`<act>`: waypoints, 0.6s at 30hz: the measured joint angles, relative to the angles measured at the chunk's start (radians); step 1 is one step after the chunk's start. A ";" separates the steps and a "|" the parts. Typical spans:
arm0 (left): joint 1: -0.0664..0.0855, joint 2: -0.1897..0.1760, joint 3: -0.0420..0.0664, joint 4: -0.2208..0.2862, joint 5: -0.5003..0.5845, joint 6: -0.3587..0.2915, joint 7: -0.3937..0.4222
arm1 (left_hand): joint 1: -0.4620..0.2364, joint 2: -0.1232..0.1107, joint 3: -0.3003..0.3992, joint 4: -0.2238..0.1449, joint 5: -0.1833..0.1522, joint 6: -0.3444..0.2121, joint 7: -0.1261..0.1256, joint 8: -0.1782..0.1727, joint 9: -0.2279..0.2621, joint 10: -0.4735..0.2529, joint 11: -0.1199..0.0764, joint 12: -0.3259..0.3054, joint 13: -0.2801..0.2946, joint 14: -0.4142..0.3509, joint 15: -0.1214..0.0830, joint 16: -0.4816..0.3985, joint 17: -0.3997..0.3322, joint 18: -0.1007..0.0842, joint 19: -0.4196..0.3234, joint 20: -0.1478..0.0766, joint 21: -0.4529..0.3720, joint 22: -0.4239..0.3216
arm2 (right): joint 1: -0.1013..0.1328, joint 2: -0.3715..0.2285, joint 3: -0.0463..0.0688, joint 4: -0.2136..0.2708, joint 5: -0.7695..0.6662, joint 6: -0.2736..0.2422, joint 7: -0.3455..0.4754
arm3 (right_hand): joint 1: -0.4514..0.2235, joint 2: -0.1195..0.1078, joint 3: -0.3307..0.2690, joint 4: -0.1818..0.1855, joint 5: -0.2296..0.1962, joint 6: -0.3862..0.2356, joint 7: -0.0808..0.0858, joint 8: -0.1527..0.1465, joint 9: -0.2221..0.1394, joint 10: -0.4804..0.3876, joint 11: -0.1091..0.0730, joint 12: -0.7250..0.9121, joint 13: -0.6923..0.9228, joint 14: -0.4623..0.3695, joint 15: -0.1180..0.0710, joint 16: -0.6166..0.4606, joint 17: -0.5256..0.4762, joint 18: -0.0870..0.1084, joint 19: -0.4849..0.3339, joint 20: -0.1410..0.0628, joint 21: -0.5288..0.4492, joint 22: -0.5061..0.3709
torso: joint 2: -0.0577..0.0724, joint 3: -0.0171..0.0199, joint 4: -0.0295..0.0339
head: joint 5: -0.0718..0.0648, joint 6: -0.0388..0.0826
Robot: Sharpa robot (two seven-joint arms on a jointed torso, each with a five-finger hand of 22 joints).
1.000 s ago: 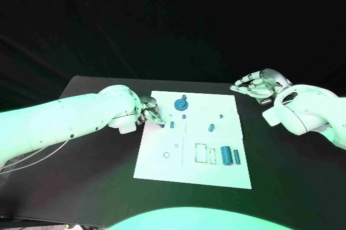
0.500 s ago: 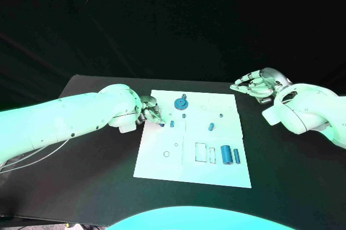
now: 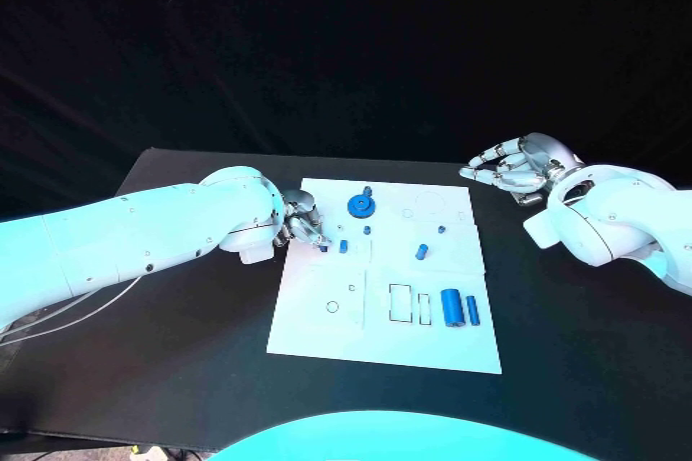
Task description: Assemble the parts on the task board
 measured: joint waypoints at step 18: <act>-0.005 0.007 -0.002 -0.010 0.002 0.000 0.000 | -0.122 -0.050 0.031 -0.049 0.002 0.038 -0.024 0.002 -0.015 0.015 -0.007 0.010 0.007 0.000 -0.007 0.000 0.000 0.000 0.004 -0.004 0.003 0.000 | 0.000 -0.001 0.000 0.000 0.001 0.000 0.002 | 0.000 0.000 0.000 0.000 0.000 0.000 0.000 0.000 0.000 0.000 0.000 0.000 0.000 0.000 0.000 0.000 0.000 0.000 0.000 0.000 0.000 0.000 | -0.001 0.0000 -0.0001 | 0.002 -0.003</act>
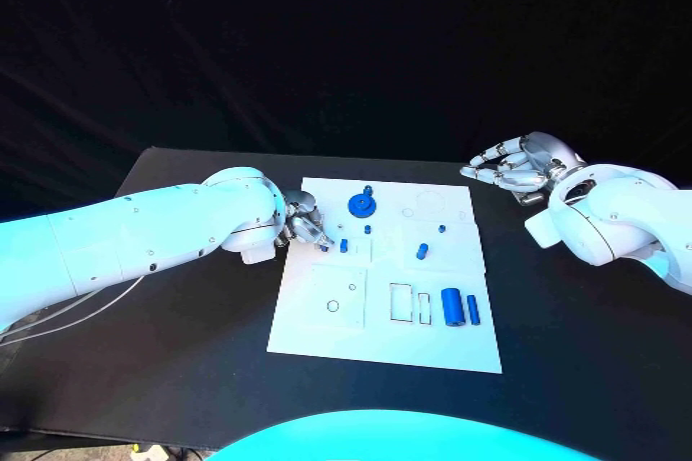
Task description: Assemble the parts on the task board
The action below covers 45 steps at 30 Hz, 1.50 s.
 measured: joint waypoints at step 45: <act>-0.004 -0.050 0.039 0.050 0.043 -0.022 0.016 | -0.039 -0.002 -0.256 0.135 0.001 -0.003 0.013 -0.010 -0.009 -0.032 0.009 -0.022 -0.029 0.000 0.000 -0.006 0.000 0.000 -0.013 0.002 -0.022 -0.035 | -0.002 0.003 0.000 -0.005 0.005 0.000 0.005 | -0.022 0.004 0.000 0.000 0.000 -0.003 0.003 0.000 -0.003 0.000 0.000 0.000 -0.003 0.000 0.000 0.000 0.000 0.000 0.000 0.000 -0.004 0.000 | 0.001 -0.0004 -0.0017 | -0.007 0.009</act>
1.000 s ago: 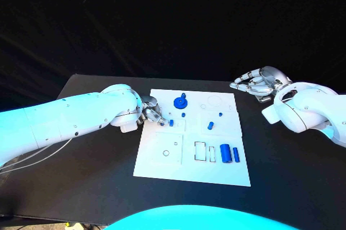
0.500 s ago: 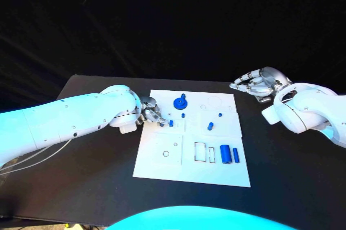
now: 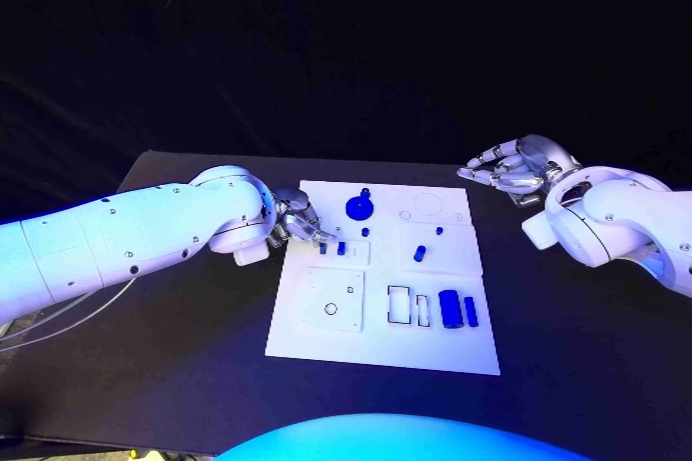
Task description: Assemble the parts on the task board
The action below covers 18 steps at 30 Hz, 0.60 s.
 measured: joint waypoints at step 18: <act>-0.003 0.067 -0.021 -0.015 -0.055 -0.215 0.310 | 0.330 -0.028 0.046 -0.049 0.008 -0.264 0.111 -0.143 -0.179 -0.552 0.132 -0.406 -0.477 -0.314 0.119 -0.348 -0.264 0.094 -0.445 0.105 -0.422 -0.559 | -0.001 0.000 0.000 -0.009 0.001 -0.003 0.008 | 0.000 0.000 0.002 -0.007 0.000 -0.004 -0.004 0.008 -0.002 -0.019 0.000 -0.018 -0.023 0.000 0.000 -0.021 0.000 0.015 0.000 0.000 -0.037 0.000 | 0.000 -0.0002 0.0014 | -0.020 0.017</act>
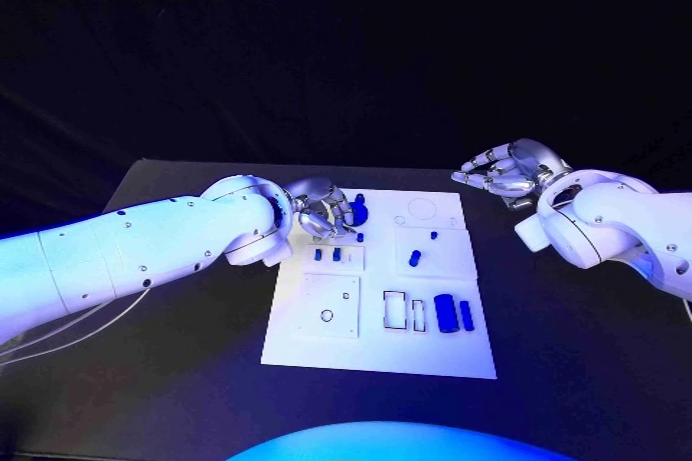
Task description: Assemble the parts on the task board
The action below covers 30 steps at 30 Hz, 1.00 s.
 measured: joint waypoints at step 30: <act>-0.004 0.155 -0.044 -0.149 -0.406 0.007 0.079 | 0.060 -0.034 -0.008 -0.026 0.000 0.074 -0.002 -0.045 -0.217 -0.024 -0.001 -0.141 -0.235 -0.064 0.003 0.016 -0.175 0.000 0.001 0.004 -0.009 -0.002 | 0.000 0.005 0.000 0.004 0.000 -0.049 0.048 | 0.026 -0.014 0.072 0.000 0.010 -0.018 -0.007 0.058 -0.017 -0.291 -0.009 -0.548 -0.545 0.000 -0.014 -0.103 0.000 0.031 0.004 -0.011 -0.152 0.000 | 0.001 0.0006 -0.0010 | -0.011 0.010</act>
